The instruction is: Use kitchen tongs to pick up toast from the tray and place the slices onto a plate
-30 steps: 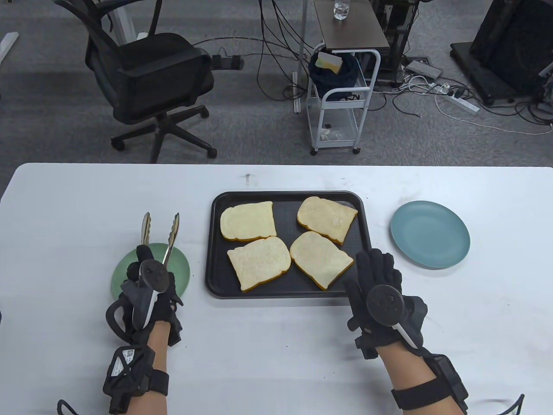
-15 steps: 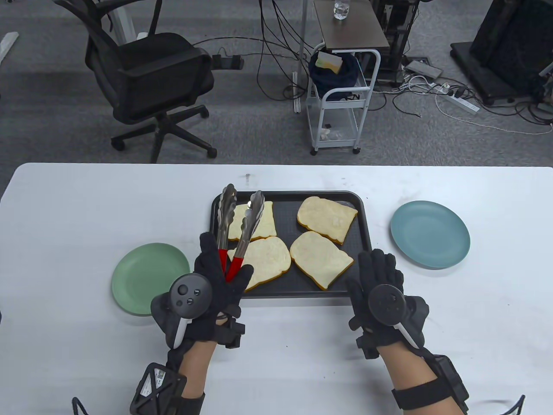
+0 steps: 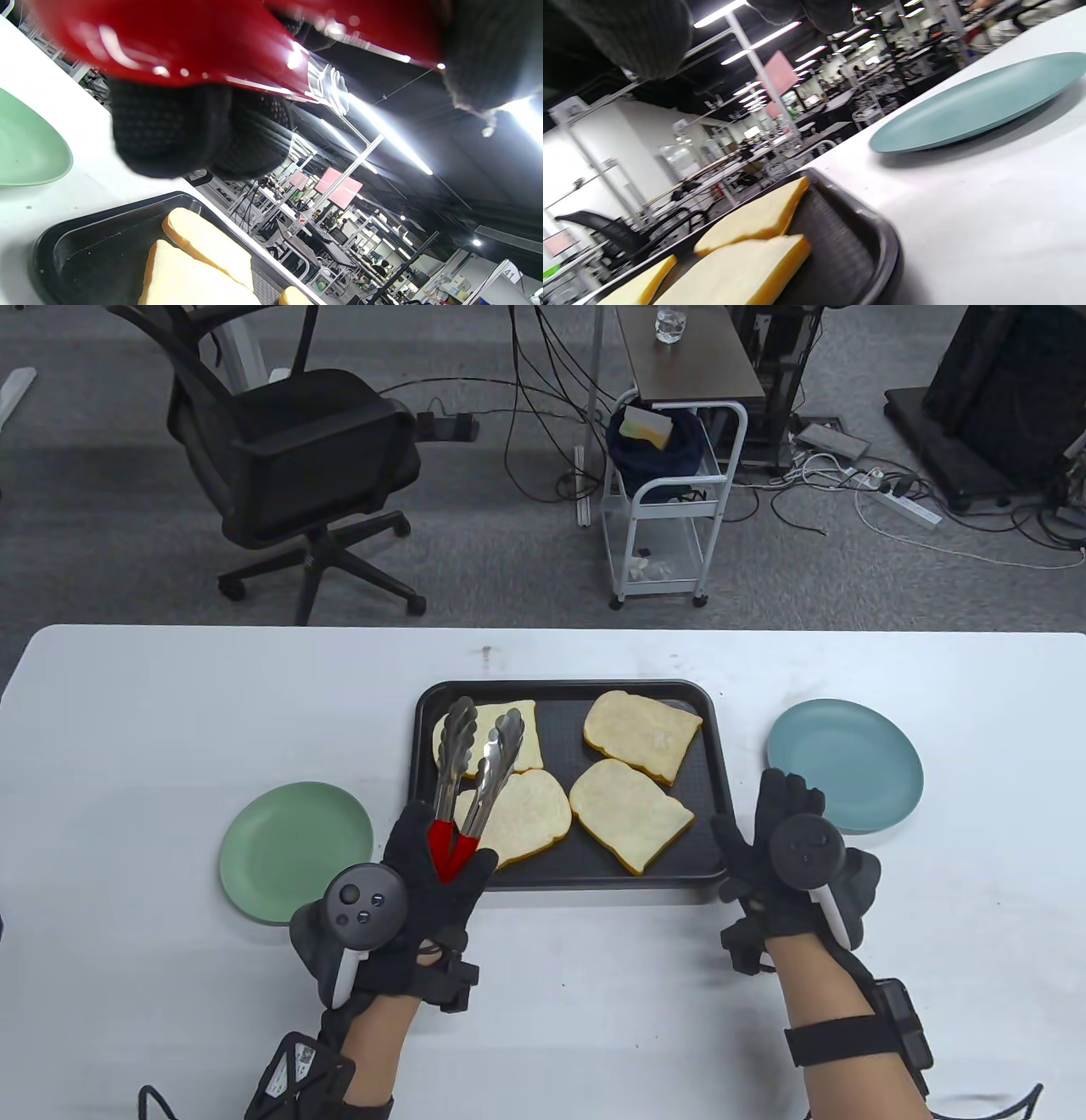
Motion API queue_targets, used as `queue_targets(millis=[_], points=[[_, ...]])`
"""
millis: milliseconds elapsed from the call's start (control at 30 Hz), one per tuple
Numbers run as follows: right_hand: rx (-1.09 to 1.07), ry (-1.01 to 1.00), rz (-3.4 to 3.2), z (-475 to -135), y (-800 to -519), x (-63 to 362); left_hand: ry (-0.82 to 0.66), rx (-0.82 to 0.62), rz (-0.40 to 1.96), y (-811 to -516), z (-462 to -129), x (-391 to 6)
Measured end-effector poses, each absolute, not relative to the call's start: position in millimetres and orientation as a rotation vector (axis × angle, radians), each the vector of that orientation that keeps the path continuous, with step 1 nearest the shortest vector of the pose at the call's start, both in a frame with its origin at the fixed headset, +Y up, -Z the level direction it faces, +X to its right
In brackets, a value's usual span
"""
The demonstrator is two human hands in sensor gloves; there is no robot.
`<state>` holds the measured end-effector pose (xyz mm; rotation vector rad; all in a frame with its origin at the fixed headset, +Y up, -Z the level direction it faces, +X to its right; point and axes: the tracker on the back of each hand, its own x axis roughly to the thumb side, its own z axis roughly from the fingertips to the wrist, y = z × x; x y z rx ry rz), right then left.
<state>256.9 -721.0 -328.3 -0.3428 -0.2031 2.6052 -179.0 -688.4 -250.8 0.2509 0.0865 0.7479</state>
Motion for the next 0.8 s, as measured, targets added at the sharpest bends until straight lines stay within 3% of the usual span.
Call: queue_targets(millis=[300,800], points=[[-0.752,-0.102,2.61,-387.4,-713.6,330.2,0.079,0.249,0.764,-687.7,-250.6,-181.4],[-1.232,0.184,2.556,-420.3,-774.7,394.0,0.096,0.249,0.795,-685.6,-250.4,-188.7]])
